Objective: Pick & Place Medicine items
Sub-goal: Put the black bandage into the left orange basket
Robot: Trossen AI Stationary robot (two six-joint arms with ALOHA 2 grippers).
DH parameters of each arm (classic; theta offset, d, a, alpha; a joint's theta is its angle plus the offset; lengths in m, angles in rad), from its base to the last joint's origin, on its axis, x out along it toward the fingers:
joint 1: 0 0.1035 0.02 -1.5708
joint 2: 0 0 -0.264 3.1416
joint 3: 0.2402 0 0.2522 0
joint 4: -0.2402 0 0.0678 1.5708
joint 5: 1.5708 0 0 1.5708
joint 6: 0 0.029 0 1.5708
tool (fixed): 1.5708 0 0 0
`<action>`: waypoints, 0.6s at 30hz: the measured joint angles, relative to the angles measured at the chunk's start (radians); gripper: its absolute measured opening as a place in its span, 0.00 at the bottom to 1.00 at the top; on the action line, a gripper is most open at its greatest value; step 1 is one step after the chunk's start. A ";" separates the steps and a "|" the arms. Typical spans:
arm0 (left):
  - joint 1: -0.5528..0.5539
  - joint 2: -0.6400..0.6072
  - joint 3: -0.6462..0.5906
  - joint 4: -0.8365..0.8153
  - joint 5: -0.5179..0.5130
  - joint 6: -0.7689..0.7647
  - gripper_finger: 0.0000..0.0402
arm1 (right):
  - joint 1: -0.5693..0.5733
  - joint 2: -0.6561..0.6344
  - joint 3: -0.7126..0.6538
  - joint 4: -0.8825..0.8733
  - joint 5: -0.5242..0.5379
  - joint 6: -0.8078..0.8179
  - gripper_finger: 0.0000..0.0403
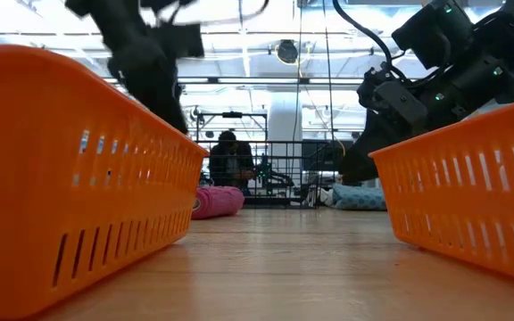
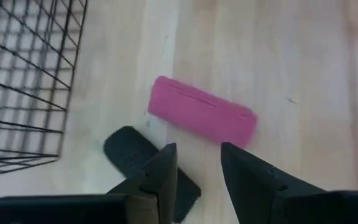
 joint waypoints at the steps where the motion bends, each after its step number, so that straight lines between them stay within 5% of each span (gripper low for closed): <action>1: 0.017 0.002 -0.029 0.035 0.008 -0.019 0.32 | 0.000 0.000 0.000 0.001 -0.007 0.001 0.61; 12: 0.131 -0.062 -0.357 0.547 0.024 -0.217 0.32 | 0.000 0.000 0.000 -0.002 -0.130 0.002 0.61; 18: 0.136 -0.062 -0.387 0.552 0.032 -0.247 0.32 | 0.000 0.000 0.000 -0.013 -0.130 0.000 0.61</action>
